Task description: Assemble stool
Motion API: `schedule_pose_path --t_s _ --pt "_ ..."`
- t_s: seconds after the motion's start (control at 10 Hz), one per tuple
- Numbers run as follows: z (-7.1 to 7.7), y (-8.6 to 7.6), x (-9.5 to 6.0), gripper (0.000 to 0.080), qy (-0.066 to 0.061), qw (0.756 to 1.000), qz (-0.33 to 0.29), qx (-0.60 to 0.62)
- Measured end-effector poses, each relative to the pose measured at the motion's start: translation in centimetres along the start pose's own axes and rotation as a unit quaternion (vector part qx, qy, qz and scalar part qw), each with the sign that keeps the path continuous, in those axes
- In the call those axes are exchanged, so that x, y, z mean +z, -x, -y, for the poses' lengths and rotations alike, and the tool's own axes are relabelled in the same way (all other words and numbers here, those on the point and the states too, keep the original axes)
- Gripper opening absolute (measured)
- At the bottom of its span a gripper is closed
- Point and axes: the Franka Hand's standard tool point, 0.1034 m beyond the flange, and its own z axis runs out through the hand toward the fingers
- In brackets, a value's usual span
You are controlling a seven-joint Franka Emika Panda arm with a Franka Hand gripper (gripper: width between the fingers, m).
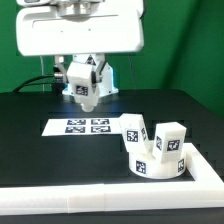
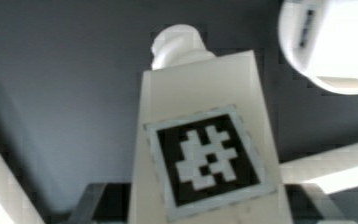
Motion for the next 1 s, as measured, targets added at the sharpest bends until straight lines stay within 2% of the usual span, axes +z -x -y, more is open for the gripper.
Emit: schedule_pose_path --t_s 0.1,0.2,0.4,0.8,0.9,1.0 --pt "1.2 0.6 -0.7 0.0328 -0.012 0.998 -0.056 0.008" --pt "2.2 1.8 -0.9 0.0328 -0.019 0.997 -0.069 0.014" --pt "5.6 2.9 -1.5 0.0328 -0.043 0.992 -0.115 0.037" --pt "5.7 3.3 -1.3 0.0328 -0.045 0.992 -0.114 0.038" --pt "6.1 4.1 -1.0 0.0328 -0.049 0.990 -0.119 0.048" --pt "7.1 4.8 -0.1 0.0328 -0.050 0.990 -0.122 0.050"
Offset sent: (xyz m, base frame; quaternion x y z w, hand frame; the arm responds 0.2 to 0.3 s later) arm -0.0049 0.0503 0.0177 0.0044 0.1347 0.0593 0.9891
